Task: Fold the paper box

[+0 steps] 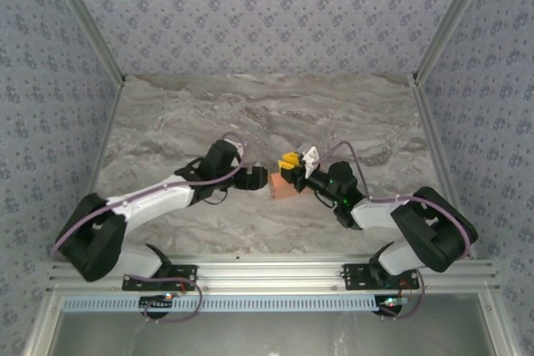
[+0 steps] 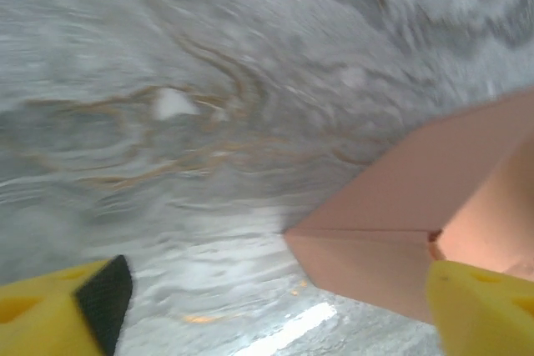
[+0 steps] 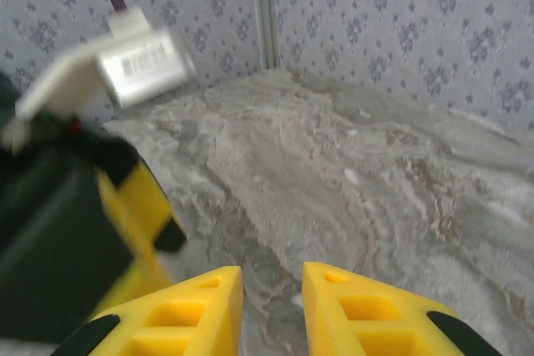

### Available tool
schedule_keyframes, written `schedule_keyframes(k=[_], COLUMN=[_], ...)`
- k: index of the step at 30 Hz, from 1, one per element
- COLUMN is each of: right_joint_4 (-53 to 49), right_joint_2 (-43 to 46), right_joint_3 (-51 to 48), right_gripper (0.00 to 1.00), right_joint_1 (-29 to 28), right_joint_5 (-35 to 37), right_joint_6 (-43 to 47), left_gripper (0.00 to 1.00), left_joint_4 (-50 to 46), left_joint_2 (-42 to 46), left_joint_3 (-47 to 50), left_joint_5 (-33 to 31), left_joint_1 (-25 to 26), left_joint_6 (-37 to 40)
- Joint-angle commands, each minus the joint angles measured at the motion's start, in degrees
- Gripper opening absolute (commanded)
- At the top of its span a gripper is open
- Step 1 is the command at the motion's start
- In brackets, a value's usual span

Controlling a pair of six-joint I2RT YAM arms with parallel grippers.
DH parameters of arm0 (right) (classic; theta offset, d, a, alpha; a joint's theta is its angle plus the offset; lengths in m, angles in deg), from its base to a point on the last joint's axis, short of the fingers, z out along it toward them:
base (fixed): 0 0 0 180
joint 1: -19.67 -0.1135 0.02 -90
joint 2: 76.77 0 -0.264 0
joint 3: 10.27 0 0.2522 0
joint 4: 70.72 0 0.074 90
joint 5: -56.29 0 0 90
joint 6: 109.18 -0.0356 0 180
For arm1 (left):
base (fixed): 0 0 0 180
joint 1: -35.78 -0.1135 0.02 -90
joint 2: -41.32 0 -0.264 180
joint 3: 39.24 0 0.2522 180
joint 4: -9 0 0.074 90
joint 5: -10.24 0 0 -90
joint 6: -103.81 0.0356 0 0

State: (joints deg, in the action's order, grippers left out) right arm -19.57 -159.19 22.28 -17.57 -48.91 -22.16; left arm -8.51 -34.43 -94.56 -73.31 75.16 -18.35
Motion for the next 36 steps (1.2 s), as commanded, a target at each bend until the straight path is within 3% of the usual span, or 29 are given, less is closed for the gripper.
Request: schedule_keyframes(k=[1, 11, 16, 23, 36], right_joint_4=[4.26, 0.07, 6.02, 14.54, 7.83], right_joint_2=[0.52, 0.63, -7.24, -18.41, -8.35], right_joint_3=[0.43, 5.53, 4.1, 1.8, 7.95], right_gripper=[0.27, 0.27, 0.27, 0.26, 0.27], right_joint_1=[-0.95, -3.32, -4.0, -3.57, -3.37], right_joint_5=[1.31, 0.8, 1.16, 1.31, -2.96], right_joint_6=[0.6, 2.9, 1.85, 0.81, 4.58], left_gripper=[0.99, 0.99, 0.99, 0.99, 0.99], left_joint_4=[-4.16, -11.94, -11.81, -13.71, -13.96], left_joint_2=[7.58, 14.39, 15.6, 16.27, 17.65], left_joint_3=[0.12, -1.02, 1.21, 1.06, 1.57], left_joint_5=[-3.56, -5.67, -4.26, -3.78, -3.29], left_joint_1=[-3.13, -9.52, -13.41, -14.85, -15.92], left_joint_6=[-0.21, 0.34, -1.59, -0.56, -0.37])
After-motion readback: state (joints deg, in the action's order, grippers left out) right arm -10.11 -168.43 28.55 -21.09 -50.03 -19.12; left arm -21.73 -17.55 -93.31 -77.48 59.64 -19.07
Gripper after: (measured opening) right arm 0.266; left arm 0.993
